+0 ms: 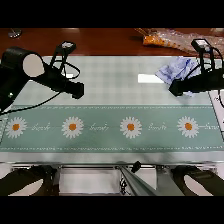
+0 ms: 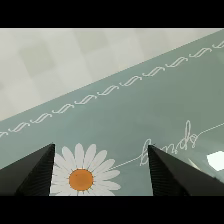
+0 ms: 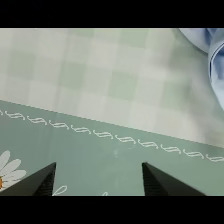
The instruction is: Fold the shirts.
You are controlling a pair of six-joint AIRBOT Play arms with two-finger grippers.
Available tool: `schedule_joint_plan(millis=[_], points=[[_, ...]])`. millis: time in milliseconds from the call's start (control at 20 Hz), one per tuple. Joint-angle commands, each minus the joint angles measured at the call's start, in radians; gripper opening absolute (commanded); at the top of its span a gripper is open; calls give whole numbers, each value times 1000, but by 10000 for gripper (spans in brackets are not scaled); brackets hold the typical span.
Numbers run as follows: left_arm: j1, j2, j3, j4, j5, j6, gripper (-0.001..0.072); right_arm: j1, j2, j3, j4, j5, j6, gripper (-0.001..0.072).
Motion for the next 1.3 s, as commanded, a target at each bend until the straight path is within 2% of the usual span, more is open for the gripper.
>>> schedule_joint_plan(millis=[0, 800, 1050, 1250], points=[[-1, -1, 1, 0, 0, 0, 719, 0, 0, 1, 0, 0, 0, 609], [-1, -1, 1, 0, 0, 0, 718, 0, 0, 0, 3, -1, 1, 609], [-1, -3, -1, -11, 87, -8, 719, 0, 0, 0, 89, -117, 1, 608], [-1, -16, -2, -11, 112, -8, 719, 0, 0, 0, 18, -286, 12, 587]])
